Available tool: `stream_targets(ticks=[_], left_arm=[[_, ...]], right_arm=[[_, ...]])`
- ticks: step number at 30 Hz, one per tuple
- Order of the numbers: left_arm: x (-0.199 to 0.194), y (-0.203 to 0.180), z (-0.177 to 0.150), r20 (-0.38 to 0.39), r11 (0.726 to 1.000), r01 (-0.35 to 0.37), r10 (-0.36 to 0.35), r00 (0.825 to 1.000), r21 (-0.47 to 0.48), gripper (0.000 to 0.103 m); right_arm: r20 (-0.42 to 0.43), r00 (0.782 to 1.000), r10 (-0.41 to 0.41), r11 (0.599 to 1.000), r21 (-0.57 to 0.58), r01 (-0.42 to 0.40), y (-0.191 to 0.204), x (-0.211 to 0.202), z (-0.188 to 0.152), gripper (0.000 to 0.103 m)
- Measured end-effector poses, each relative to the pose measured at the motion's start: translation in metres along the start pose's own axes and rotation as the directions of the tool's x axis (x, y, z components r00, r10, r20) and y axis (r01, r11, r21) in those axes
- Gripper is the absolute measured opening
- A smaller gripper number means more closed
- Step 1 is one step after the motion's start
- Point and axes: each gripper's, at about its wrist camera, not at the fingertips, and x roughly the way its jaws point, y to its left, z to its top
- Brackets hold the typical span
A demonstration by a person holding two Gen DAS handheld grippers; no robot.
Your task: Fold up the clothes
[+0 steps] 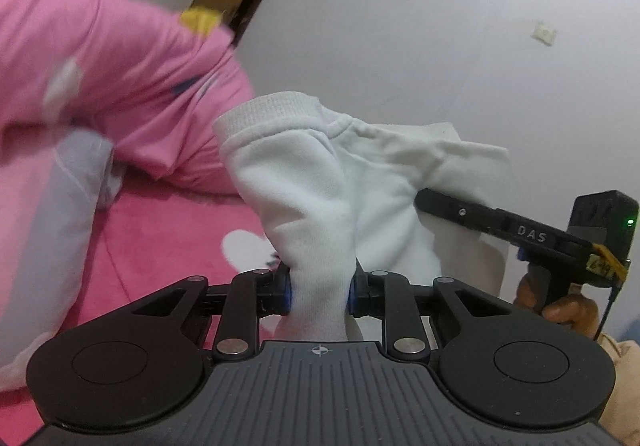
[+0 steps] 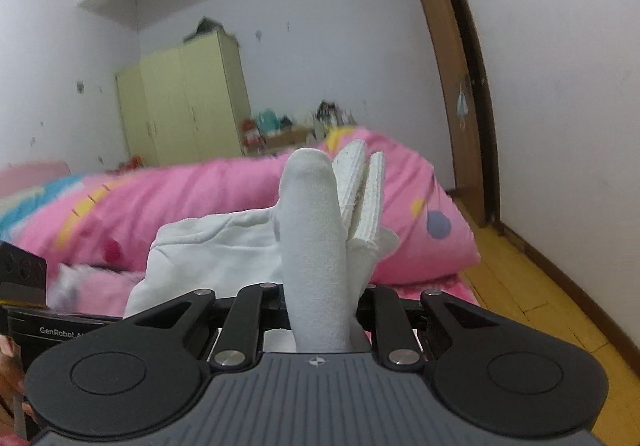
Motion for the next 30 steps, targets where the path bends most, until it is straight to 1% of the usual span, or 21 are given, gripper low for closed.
stream_targets(ticks=[3, 5, 6, 7, 8, 9, 10, 11, 13, 14, 15, 18, 20, 21, 23, 24, 25, 27, 28, 29, 30], left_arm=[[0.034, 0.028, -0.002, -0.031, 0.999, -0.031, 0.030, 0.999, -0.040, 0.022], [0.057, 0.047, -0.004, -0.055, 0.996, -0.053, 0.049, 0.997, -0.066, 0.024], [0.073, 0.061, -0.005, -0.104, 0.994, -0.076, 0.068, 0.992, -0.080, 0.027], [0.085, 0.071, -0.007, -0.146, 0.990, -0.106, 0.091, 0.985, -0.096, 0.030], [0.097, 0.085, -0.010, -0.189, 0.981, -0.147, 0.122, 0.974, -0.128, 0.037], [0.108, 0.099, -0.014, -0.232, 0.968, -0.187, 0.147, 0.962, -0.165, 0.044], [0.114, 0.112, -0.017, -0.256, 0.960, -0.188, 0.133, 0.958, -0.207, 0.046], [0.112, 0.118, -0.018, -0.235, 0.956, -0.160, 0.102, 0.967, -0.245, 0.048], [0.102, 0.115, -0.014, -0.194, 0.959, -0.170, 0.126, 0.973, -0.227, 0.057], [0.096, 0.113, -0.012, -0.173, 0.961, -0.175, 0.138, 0.975, -0.217, 0.066], [0.090, 0.109, -0.010, -0.146, 0.964, -0.178, 0.151, 0.978, -0.198, 0.069], [0.076, 0.097, -0.005, -0.072, 0.975, -0.172, 0.163, 0.984, -0.141, 0.071], [0.070, 0.084, -0.005, -0.040, 0.980, -0.182, 0.179, 0.983, -0.076, 0.071], [0.068, 0.076, -0.005, -0.033, 0.981, -0.191, 0.190, 0.981, -0.044, 0.071], [0.067, 0.064, -0.008, -0.030, 0.978, -0.206, 0.207, 0.978, 0.019, 0.071], [0.067, 0.059, -0.009, -0.034, 0.977, -0.208, 0.209, 0.977, 0.048, 0.071], [0.066, 0.053, -0.012, -0.043, 0.975, -0.211, 0.214, 0.976, 0.074, 0.071], [0.068, 0.043, -0.019, -0.074, 0.972, -0.210, 0.218, 0.973, 0.107, 0.071], [0.071, 0.038, -0.022, -0.096, 0.971, -0.205, 0.218, 0.971, 0.124, 0.073], [0.073, 0.033, -0.026, -0.116, 0.969, -0.202, 0.218, 0.969, 0.140, 0.081], [0.064, 0.027, -0.027, -0.112, 0.966, -0.211, 0.229, 0.967, 0.152, 0.083]], right_arm=[[-0.052, 0.999, -0.001, 0.999, -0.042, -0.001, -0.017, 0.046, -0.015, 0.018], [-0.095, 0.995, -0.005, 1.000, -0.031, 0.002, -0.027, 0.076, -0.032, 0.018], [-0.117, 0.993, -0.007, 1.000, -0.025, 0.004, -0.032, 0.091, -0.041, 0.020], [-0.140, 0.990, -0.013, 1.000, -0.021, 0.010, -0.037, 0.106, -0.049, 0.023], [-0.180, 0.982, -0.056, 0.998, -0.025, 0.053, -0.042, 0.122, -0.057, 0.026], [-0.219, 0.971, -0.099, 0.995, -0.031, 0.095, -0.047, 0.138, -0.065, 0.035], [-0.250, 0.958, -0.139, 0.990, -0.034, 0.134, -0.052, 0.151, -0.072, 0.040], [-0.218, 0.964, -0.153, 0.988, 0.003, 0.157, -0.058, 0.144, -0.071, 0.041], [-0.155, 0.971, -0.184, 0.977, 0.078, 0.197, -0.071, 0.131, -0.068, 0.054], [-0.125, 0.972, -0.201, 0.970, 0.116, 0.215, -0.077, 0.124, -0.066, 0.055], [-0.094, 0.971, -0.219, 0.960, 0.155, 0.231, -0.083, 0.117, -0.065, 0.056], [-0.008, 0.962, -0.273, 0.925, 0.272, 0.265, -0.101, 0.097, -0.060, 0.056], [0.035, 0.972, -0.232, 0.921, 0.328, 0.208, -0.104, 0.077, -0.054, 0.051], [0.029, 0.978, -0.205, 0.932, 0.311, 0.186, -0.099, 0.071, -0.052, 0.043], [0.012, 0.990, -0.138, 0.953, 0.276, 0.130, -0.086, 0.061, -0.052, 0.036], [-0.017, 0.994, -0.109, 0.953, 0.282, 0.109, -0.082, 0.055, -0.055, 0.027], [-0.044, 0.996, -0.077, 0.952, 0.293, 0.086, -0.078, 0.051, -0.058, 0.025], [-0.060, 0.997, 0.041, 0.935, 0.354, -0.017, -0.067, 0.041, -0.076, 0.024], [-0.064, 0.996, 0.061, 0.932, 0.360, -0.034, -0.063, 0.038, -0.084, 0.024], [-0.075, 0.995, 0.064, 0.934, 0.355, -0.033, -0.060, 0.033, -0.095, 0.024], [-0.103, 0.994, 0.027, 0.937, 0.350, 0.011, -0.060, 0.032, -0.105, 0.024]])
